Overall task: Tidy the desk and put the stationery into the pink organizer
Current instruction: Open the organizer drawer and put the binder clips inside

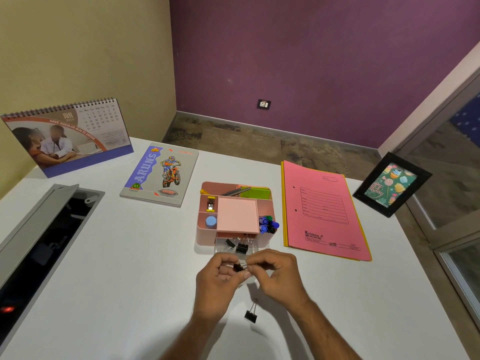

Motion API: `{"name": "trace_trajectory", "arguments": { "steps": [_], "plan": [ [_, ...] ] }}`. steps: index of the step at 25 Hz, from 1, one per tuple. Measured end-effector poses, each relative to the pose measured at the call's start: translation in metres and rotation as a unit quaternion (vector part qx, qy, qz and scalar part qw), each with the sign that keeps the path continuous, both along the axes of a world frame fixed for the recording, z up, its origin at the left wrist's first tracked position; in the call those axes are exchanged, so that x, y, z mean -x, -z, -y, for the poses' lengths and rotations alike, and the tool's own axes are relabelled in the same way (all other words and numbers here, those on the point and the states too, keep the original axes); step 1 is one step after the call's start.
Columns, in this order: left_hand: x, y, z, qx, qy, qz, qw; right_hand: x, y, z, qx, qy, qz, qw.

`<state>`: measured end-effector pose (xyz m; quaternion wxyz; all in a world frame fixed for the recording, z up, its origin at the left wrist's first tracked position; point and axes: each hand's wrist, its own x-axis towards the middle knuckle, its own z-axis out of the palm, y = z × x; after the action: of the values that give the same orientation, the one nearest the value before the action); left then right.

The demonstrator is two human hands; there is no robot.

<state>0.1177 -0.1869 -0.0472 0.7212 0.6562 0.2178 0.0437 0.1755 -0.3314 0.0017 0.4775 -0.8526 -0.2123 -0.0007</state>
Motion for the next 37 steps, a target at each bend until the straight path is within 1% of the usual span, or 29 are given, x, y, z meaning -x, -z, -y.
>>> {"name": "trace_trajectory", "arguments": {
  "steps": [2,3,5,7,8,9,10,12,15,19,20,21,22,23,25,27,29,30,31,33,35,37],
  "plan": [
    [0.002,0.001,0.002,-0.011,-0.006,-0.021,1.000,-0.005,-0.001,0.000,-0.008,0.011,0.029,0.999],
    [0.004,0.002,0.004,-0.047,-0.004,-0.026,0.999,-0.008,-0.001,-0.002,-0.011,0.015,0.045,0.999],
    [0.010,0.006,0.009,-0.161,0.039,-0.037,0.986,-0.013,-0.002,-0.007,0.001,0.020,0.061,0.998],
    [0.016,0.008,0.014,-0.271,0.119,-0.058,0.953,-0.016,-0.003,-0.015,0.040,0.014,0.070,0.997],
    [0.019,0.008,0.017,-0.332,0.150,-0.069,0.929,-0.017,-0.003,-0.019,0.064,0.006,0.078,0.995],
    [0.022,0.008,0.020,-0.396,0.166,-0.067,0.901,-0.019,-0.003,-0.023,0.093,-0.007,0.086,0.992],
    [0.025,0.009,0.024,-0.448,0.169,-0.046,0.877,-0.020,-0.003,-0.027,0.124,-0.022,0.092,0.988],
    [0.031,0.010,0.030,-0.494,0.170,0.001,0.853,-0.024,-0.004,-0.036,0.189,-0.060,0.099,0.975],
    [0.033,0.014,0.031,-0.520,0.186,0.007,0.834,-0.030,-0.005,-0.044,0.258,-0.104,0.083,0.957],
    [0.030,0.024,0.032,-0.514,0.219,-0.006,0.829,-0.037,-0.005,-0.048,0.314,-0.112,0.041,0.942],
    [0.029,0.024,0.032,-0.494,0.226,-0.029,0.839,-0.038,-0.005,-0.047,0.321,-0.113,0.033,0.940],
    [0.028,0.025,0.031,-0.483,0.212,-0.059,0.848,-0.037,-0.006,-0.046,0.322,-0.112,0.033,0.940],
    [0.029,0.027,0.030,-0.475,0.196,-0.070,0.855,-0.035,-0.008,-0.044,0.312,-0.104,0.044,0.943],
    [0.029,0.029,0.030,-0.462,0.190,-0.071,0.864,-0.033,-0.009,-0.041,0.288,-0.084,0.063,0.952],
    [0.030,0.029,0.030,-0.425,0.195,-0.077,0.880,-0.027,-0.009,-0.031,0.203,-0.002,0.089,0.975],
    [0.028,0.023,0.029,-0.370,0.209,-0.090,0.901,-0.022,-0.008,-0.019,0.096,0.094,0.072,0.988],
    [0.027,0.017,0.029,-0.245,0.182,-0.097,0.947,-0.017,-0.006,-0.006,0.004,0.139,0.035,0.990],
    [0.027,0.015,0.028,-0.174,0.163,-0.091,0.967,-0.015,-0.006,0.001,-0.015,0.141,0.011,0.990],
    [0.026,0.013,0.027,-0.123,0.145,-0.074,0.979,-0.014,-0.005,0.009,-0.017,0.134,-0.023,0.991],
    [0.023,0.012,0.026,-0.096,0.101,-0.028,0.990,-0.011,-0.004,0.024,0.005,0.092,-0.115,0.989],
    [0.017,0.011,0.025,-0.067,0.059,-0.002,0.996,-0.008,-0.002,0.034,0.025,0.024,-0.205,0.978],
    [0.012,0.009,0.025,-0.043,0.043,0.003,0.998,-0.005,-0.003,0.036,0.025,-0.016,-0.255,0.966]
  ]
}}
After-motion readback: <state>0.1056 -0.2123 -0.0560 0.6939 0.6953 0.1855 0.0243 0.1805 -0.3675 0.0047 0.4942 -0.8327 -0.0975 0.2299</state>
